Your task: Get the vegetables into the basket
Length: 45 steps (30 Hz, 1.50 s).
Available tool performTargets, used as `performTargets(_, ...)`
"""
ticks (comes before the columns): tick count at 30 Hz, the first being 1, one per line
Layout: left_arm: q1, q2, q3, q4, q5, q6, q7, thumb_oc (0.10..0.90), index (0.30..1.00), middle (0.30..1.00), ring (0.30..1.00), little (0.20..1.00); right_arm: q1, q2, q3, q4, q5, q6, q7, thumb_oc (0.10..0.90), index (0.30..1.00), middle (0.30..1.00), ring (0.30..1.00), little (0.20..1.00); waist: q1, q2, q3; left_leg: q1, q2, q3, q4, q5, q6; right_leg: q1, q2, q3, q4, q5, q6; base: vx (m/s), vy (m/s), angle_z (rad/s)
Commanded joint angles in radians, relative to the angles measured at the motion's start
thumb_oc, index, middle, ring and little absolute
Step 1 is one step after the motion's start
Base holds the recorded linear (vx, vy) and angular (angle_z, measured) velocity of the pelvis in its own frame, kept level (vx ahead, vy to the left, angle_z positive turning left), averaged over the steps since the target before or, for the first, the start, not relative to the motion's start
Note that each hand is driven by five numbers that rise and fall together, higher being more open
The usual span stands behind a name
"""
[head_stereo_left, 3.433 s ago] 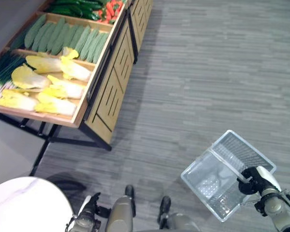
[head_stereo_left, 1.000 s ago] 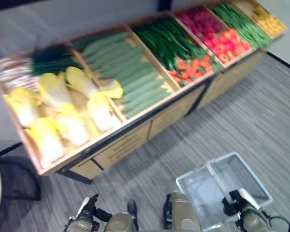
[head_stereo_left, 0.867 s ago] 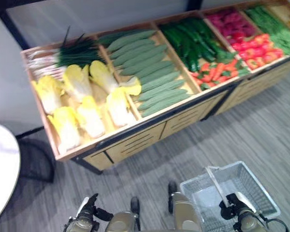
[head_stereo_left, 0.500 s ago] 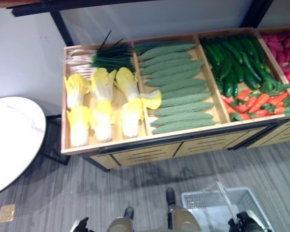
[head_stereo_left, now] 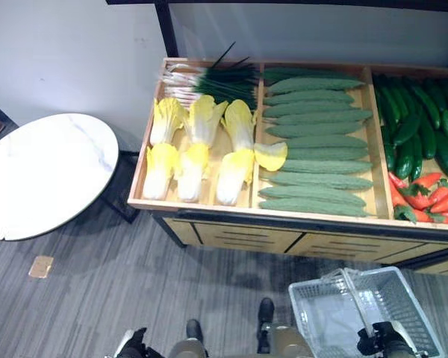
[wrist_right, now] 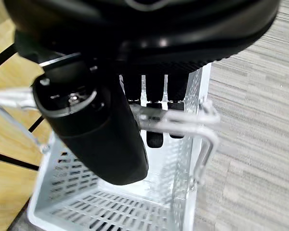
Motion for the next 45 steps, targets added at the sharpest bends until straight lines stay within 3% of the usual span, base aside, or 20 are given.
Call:
performTargets(1,-0.045,0.028,0.056,-0.004,0.018,-0.023,0.021,0.900,1.000,1.000,1.000,1.000,0.049,-0.058,-0.003,0.037,0.028,0.019,-0.025,0.400,0.300,0.300,0.300,0.300,-0.014,-0.028,-0.008,-0.006,0.031,-0.047,-0.015,0.040,-0.025,0.037,-0.060,0.073,-0.023,0.020,0.109,0.00,0.073,0.00)
performTargets(10,-0.055,0.100,0.144,-0.037,-0.031,-0.049,0.073,0.900,1.000,1.000,1.000,1.000,0.037,-0.046,0.009,0.045,-0.004,0.017,-0.029,0.400,0.300,0.300,0.300,0.300,0.008,-0.039,-0.013,-0.004,0.005,-0.064,-0.036,0.034,-0.025,0.049,-0.092,0.073,-0.077,0.072,0.134,0.00,0.060,-0.01)
performTargets(13,-0.059,0.170,0.274,-0.141,-0.112,-0.106,0.213,0.900,1.000,1.000,1.000,1.000,0.045,-0.024,0.008,0.044,-0.007,0.000,-0.050,0.400,0.300,0.300,0.300,0.300,0.029,-0.048,-0.022,-0.005,0.001,-0.077,-0.036,0.033,-0.031,0.067,-0.102,0.058,-0.095,0.079,0.141,0.02,0.016,0.09)
performTargets(14,-0.057,0.171,0.275,-0.142,-0.112,-0.106,0.213,0.900,1.000,1.000,1.000,1.000,0.045,-0.023,0.009,0.044,-0.007,0.000,-0.050,0.400,0.300,0.300,0.300,0.300,0.028,-0.048,-0.021,-0.004,0.001,-0.077,-0.036,0.033,-0.031,0.069,-0.102,0.058,-0.096,0.079,0.141,0.05,-0.011,0.16)
performTargets(15,-0.036,0.217,0.347,-0.281,-0.092,-0.137,0.348,0.900,1.000,1.000,1.000,1.000,0.059,-0.003,0.006,0.042,-0.015,-0.011,-0.073,0.400,0.300,0.300,0.300,0.300,0.039,-0.055,-0.026,-0.001,0.001,-0.083,-0.036,0.031,-0.035,0.080,-0.106,0.049,-0.101,0.077,0.145,0.05,-0.018,0.07)
performTargets(17,-0.017,0.232,0.369,-0.343,-0.058,-0.136,0.404,0.900,1.000,1.000,1.000,1.000,0.066,0.007,0.009,0.038,-0.019,-0.015,-0.081,0.400,0.300,0.300,0.300,0.300,0.039,-0.058,-0.030,0.001,0.000,-0.086,-0.036,0.030,-0.036,0.086,-0.107,0.046,-0.103,0.076,0.147,0.05,-0.016,0.04)
performTargets(18,-0.005,0.284,0.404,-0.435,0.033,-0.141,0.545,0.900,1.000,1.000,1.000,1.000,0.080,0.019,0.012,0.035,-0.025,-0.018,-0.094,0.400,0.300,0.300,0.300,0.300,0.045,-0.061,-0.033,0.009,0.002,-0.089,-0.036,0.024,-0.040,0.097,-0.105,0.042,-0.104,0.072,0.149,0.04,-0.016,0.06)
performTargets(25,0.038,0.323,0.555,-0.797,0.145,-0.098,0.717,0.900,1.000,1.000,1.000,1.000,0.099,0.029,0.018,0.020,-0.049,-0.020,-0.100,0.400,0.300,0.300,0.300,0.300,0.045,-0.076,-0.056,0.014,0.008,-0.092,-0.036,0.019,-0.049,0.111,-0.101,0.036,-0.118,0.068,0.152,0.04,-0.015,0.02)
performTargets(31,-0.005,0.331,0.540,-0.957,0.209,-0.085,0.681,0.900,1.000,1.000,1.000,1.000,0.093,0.022,0.037,0.012,-0.060,-0.015,-0.091,0.400,0.300,0.300,0.300,0.300,0.032,-0.076,-0.061,0.021,0.015,-0.088,-0.036,0.016,-0.052,0.113,-0.095,0.044,-0.123,0.065,0.149,0.00,0.000,0.00)
performTargets(33,-0.055,0.323,0.474,-1.037,0.207,-0.112,0.613,0.900,1.000,1.000,1.000,1.000,0.083,0.013,0.054,-0.001,-0.067,-0.011,-0.086,0.400,0.300,0.300,0.300,0.300,0.017,-0.074,-0.061,0.026,0.018,-0.080,-0.036,0.015,-0.053,0.110,-0.091,0.052,-0.122,0.064,0.147,0.00,-0.003,-0.02)
performTargets(39,-0.149,0.315,0.357,-1.070,0.160,-0.144,0.499,0.900,1.000,1.000,1.000,1.000,0.060,-0.002,0.080,-0.027,-0.077,-0.005,-0.070,0.400,0.300,0.300,0.300,0.300,-0.011,-0.068,-0.058,0.039,0.023,-0.062,-0.036,0.011,-0.052,0.102,-0.083,0.076,-0.118,0.064,0.143,0.01,0.006,-0.11)
performTargets(45,-0.273,0.281,0.254,-1.006,0.169,-0.121,0.491,0.900,1.000,1.000,1.000,1.000,0.047,0.002,0.110,-0.040,-0.087,-0.004,-0.061,0.400,0.300,0.300,0.300,0.300,-0.040,-0.072,-0.057,0.049,0.028,-0.037,-0.036,0.004,-0.050,0.084,-0.075,0.109,-0.115,0.065,0.141,0.01,-0.002,-0.22)
